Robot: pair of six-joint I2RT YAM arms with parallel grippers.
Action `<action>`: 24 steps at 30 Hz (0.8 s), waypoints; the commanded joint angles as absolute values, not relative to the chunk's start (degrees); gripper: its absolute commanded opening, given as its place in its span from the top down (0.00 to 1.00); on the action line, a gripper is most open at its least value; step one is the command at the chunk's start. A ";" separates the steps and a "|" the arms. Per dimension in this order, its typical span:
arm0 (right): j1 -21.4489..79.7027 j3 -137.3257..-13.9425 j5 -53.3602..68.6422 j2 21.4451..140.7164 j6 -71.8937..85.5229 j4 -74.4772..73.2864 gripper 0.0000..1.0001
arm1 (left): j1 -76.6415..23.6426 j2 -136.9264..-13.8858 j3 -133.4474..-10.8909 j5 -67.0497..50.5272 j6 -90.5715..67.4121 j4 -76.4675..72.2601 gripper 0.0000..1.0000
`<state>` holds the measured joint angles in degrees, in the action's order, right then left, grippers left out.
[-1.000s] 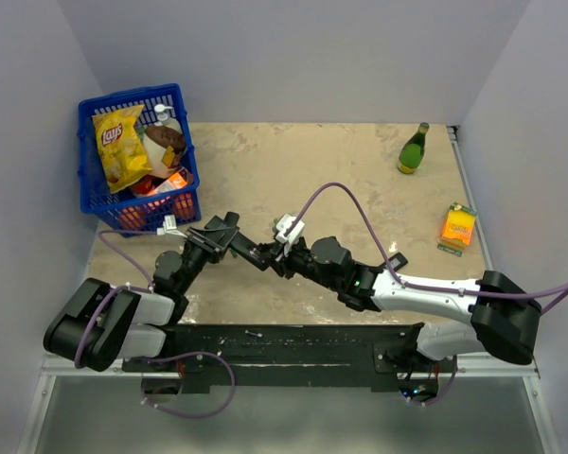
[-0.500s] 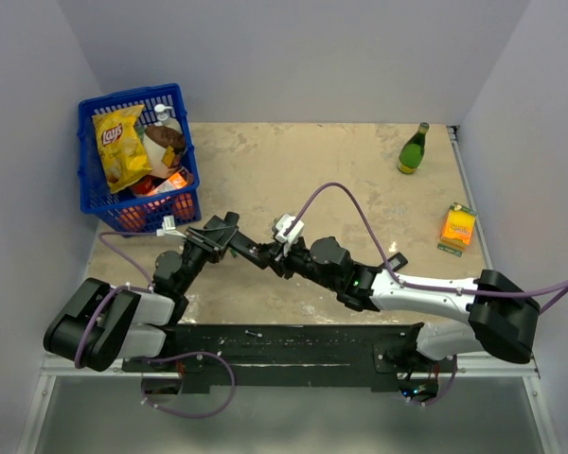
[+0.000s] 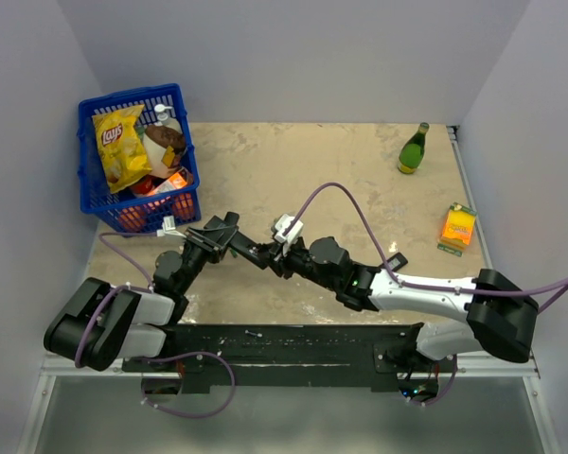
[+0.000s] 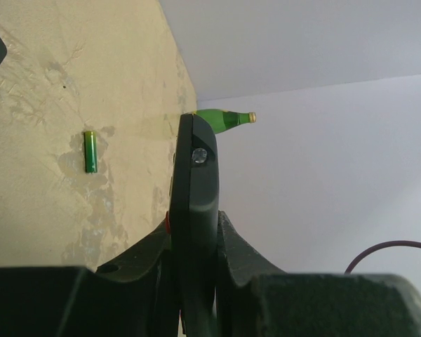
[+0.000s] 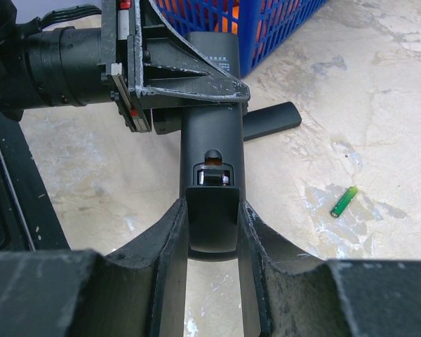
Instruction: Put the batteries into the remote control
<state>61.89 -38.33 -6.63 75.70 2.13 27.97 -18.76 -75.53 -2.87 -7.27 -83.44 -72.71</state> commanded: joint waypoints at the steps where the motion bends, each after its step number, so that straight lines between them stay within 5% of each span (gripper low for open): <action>1: 62.14 -40.60 -8.17 76.90 2.11 28.83 1.00 | -18.46 -75.76 16.52 -7.56 -85.43 -101.42 1.00; 24: 62.14 -42.45 -9.93 79.80 4.57 27.07 0.91 | -18.54 -75.76 16.52 -8.52 -86.40 -105.82 1.00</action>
<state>61.89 -40.16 -7.77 78.65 3.05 27.27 -18.74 -75.96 -2.87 -7.25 -83.46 -71.77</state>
